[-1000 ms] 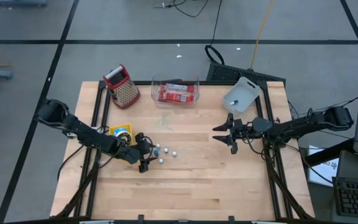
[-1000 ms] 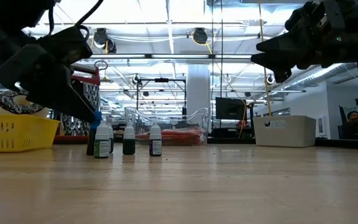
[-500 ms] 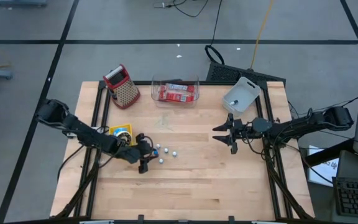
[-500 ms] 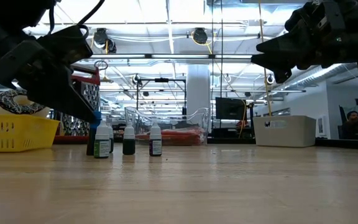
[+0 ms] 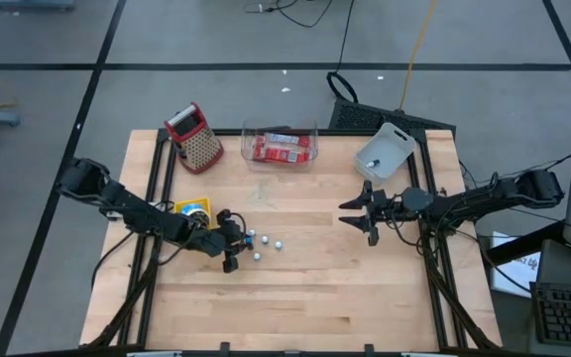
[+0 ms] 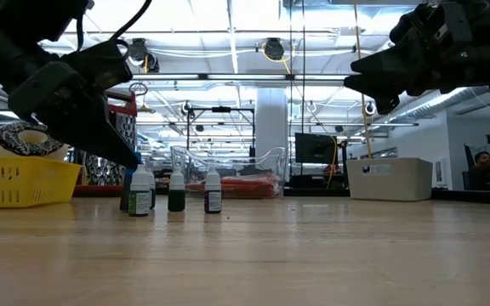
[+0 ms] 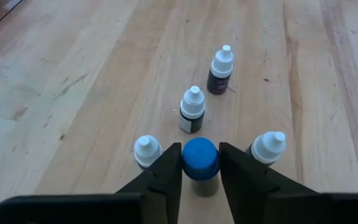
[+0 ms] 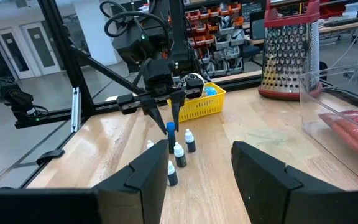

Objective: Pick & Place Food Item
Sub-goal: Put the blue food coloring bottle into the white bin

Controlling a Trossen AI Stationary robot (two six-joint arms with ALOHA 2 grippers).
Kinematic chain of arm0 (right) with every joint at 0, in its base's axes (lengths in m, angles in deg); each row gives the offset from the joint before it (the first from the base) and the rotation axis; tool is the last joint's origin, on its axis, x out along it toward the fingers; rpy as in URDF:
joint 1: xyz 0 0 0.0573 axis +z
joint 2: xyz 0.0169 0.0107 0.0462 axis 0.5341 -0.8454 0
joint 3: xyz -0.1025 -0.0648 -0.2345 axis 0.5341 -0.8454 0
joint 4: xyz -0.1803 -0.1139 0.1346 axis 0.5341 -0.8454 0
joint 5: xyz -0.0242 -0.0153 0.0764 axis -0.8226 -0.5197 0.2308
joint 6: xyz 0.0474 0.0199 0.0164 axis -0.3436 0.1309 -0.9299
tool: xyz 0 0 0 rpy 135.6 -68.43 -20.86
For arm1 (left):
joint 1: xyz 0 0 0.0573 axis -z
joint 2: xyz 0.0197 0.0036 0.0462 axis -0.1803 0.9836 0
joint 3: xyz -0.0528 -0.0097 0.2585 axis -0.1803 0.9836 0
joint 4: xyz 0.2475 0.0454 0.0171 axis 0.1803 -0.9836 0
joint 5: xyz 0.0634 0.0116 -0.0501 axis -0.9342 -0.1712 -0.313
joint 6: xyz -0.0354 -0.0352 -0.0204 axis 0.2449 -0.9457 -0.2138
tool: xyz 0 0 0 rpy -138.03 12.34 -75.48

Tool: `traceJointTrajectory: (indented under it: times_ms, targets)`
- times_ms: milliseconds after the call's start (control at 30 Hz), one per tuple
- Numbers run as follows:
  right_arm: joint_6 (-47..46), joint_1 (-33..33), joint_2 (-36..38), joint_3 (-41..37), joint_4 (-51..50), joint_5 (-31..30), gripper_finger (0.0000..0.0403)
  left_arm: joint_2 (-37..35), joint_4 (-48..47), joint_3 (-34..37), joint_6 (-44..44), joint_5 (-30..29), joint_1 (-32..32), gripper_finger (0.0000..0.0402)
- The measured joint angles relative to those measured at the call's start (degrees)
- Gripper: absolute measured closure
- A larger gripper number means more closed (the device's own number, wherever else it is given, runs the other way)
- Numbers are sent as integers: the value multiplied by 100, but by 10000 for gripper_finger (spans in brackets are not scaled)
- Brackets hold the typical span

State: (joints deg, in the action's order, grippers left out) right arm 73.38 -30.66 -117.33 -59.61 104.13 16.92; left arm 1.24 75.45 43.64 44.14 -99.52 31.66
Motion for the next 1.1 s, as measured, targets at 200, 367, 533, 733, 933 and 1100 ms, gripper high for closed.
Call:
traceJointTrajectory:
  times_ms: [200, 367, 533, 733, 933, 1100]
  targets:
    - [0, 0, 0, 0, -2, 0, 239, 0, 5, 0, 22, 2, 0, 327]
    - [-12, 0, 0, 0, 2, 0, 239, 0, 53, -78, -18, 7, 2, 323]
    - [-17, 0, 0, 0, 8, 0, 239, -2, -243, -613, 416, 32, 7, 324]
    - [-22, 0, 0, 0, 71, 11, 239, -2, -1036, -1534, 1228, 42, -43, 322]
    - [18, 139, -324, 2, 652, -62, 239, -2, -1113, -2143, 2003, 1, -225, 326]
    - [347, 430, -1072, 97, 1493, -593, 239, -2, -1099, -2321, 2254, -2, -491, 325]
